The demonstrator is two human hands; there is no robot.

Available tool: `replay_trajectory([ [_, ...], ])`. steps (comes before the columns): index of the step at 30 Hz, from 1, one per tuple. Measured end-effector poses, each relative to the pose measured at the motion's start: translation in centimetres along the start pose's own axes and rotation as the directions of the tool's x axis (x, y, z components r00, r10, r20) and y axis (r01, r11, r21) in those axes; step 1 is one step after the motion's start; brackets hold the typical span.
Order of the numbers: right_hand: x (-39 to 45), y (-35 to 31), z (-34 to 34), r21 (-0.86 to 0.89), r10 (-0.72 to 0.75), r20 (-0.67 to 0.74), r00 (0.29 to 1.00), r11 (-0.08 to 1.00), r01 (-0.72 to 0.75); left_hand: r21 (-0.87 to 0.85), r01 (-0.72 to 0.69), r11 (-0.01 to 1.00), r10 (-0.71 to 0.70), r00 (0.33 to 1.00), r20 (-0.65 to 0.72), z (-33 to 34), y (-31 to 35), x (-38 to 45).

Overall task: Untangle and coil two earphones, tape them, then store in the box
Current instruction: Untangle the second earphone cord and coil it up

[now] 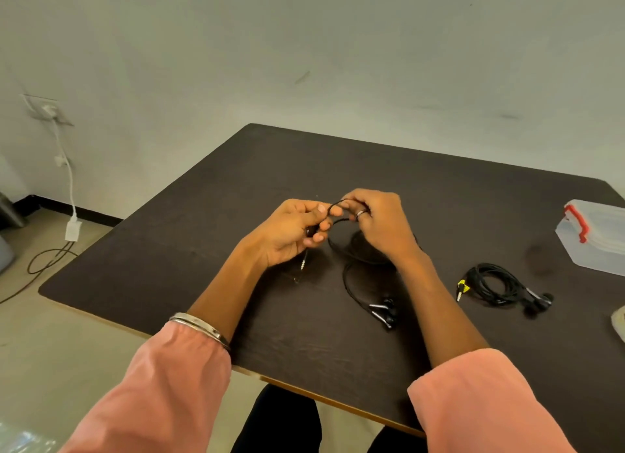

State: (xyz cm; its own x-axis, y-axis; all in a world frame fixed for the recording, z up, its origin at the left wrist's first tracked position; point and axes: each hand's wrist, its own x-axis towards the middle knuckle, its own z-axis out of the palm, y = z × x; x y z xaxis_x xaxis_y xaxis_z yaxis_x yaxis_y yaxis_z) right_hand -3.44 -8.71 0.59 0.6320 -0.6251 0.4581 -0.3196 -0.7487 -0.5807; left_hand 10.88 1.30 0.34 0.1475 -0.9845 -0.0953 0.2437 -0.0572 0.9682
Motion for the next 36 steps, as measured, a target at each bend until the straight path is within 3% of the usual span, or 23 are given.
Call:
replay_trajectory([
  [5, 0.0, 0.5, 1.0, -0.118, -0.010, -0.073, 0.997, 0.993, 0.001, -0.152, -0.012, 0.988, 0.038, 0.985, 0.169, 0.0, -0.1, -0.3],
  [10, 0.0, 0.6, 1.1, -0.123, 0.045, -0.100, 0.994, 0.991, -0.057, -0.263, -0.027, 0.964, 0.086, 0.973, 0.213, 0.4, 0.1, -0.9],
  [13, -0.3, 0.3, 1.2, -0.207, 0.003, -0.026, 1.000, 0.978, -0.008, -0.322, -0.079, 0.943, 0.138, 0.977, 0.165, 0.5, -0.1, -0.8],
  [17, -0.4, -0.5, 1.7, -0.386, -0.024, 0.128, 0.992, 0.920, 0.072, -0.424, -0.167, 0.890, 0.184, 0.983, -0.001, 0.1, 0.0, -0.3],
  [21, -0.5, -1.3, 2.7, -0.389, -0.124, 0.213, 0.969, 0.899, 0.201, -0.490, -0.212, 0.846, 0.181, 0.977, -0.111, -0.4, 0.2, -0.1],
  [30, -0.8, -0.8, 2.1, -0.103, -0.005, -0.128, 0.992, 0.995, -0.008, -0.442, -0.093, 0.892, 0.118, 0.993, 0.029, -0.3, 0.3, -0.6],
  [36, -0.6, 0.1, 1.9, -0.096, -0.003, -0.151, 0.989, 0.995, -0.011, -0.368, -0.088, 0.926, 0.101, 0.995, 0.016, -0.3, 0.3, -0.7],
])
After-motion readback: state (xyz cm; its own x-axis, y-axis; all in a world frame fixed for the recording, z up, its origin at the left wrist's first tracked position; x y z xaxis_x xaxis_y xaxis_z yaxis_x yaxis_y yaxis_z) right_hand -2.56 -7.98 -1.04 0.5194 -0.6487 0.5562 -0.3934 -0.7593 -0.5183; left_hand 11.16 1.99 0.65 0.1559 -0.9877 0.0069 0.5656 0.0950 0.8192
